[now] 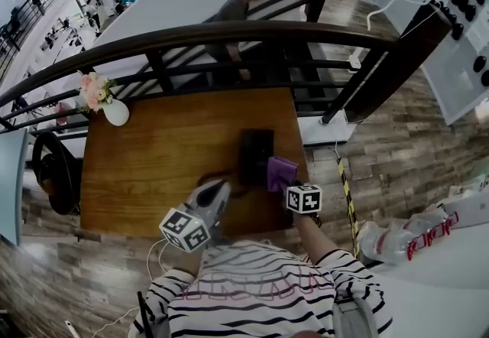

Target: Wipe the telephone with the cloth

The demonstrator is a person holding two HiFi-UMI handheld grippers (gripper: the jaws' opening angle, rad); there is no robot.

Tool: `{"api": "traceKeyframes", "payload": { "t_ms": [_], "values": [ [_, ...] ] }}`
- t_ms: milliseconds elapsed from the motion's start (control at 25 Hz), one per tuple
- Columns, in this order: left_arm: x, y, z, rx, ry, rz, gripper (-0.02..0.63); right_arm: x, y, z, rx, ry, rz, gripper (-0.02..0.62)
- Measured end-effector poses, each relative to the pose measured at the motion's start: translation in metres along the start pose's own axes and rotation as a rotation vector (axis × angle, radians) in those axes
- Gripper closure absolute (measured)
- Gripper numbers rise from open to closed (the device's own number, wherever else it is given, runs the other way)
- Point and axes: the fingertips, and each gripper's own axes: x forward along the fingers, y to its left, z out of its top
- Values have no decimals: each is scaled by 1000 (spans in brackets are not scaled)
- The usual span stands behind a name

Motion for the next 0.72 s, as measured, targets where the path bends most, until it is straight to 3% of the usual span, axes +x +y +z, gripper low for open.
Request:
{"api": "traceKeyframes", "payload": {
  "t_ms": [320, 720],
  "values": [
    [1, 3, 2, 6, 2, 3, 607, -4, 7, 7, 11, -26, 19, 543],
    [-10, 14, 10, 29, -7, 31, 607, -24, 62, 61, -23, -185, 139, 543]
  ]
}}
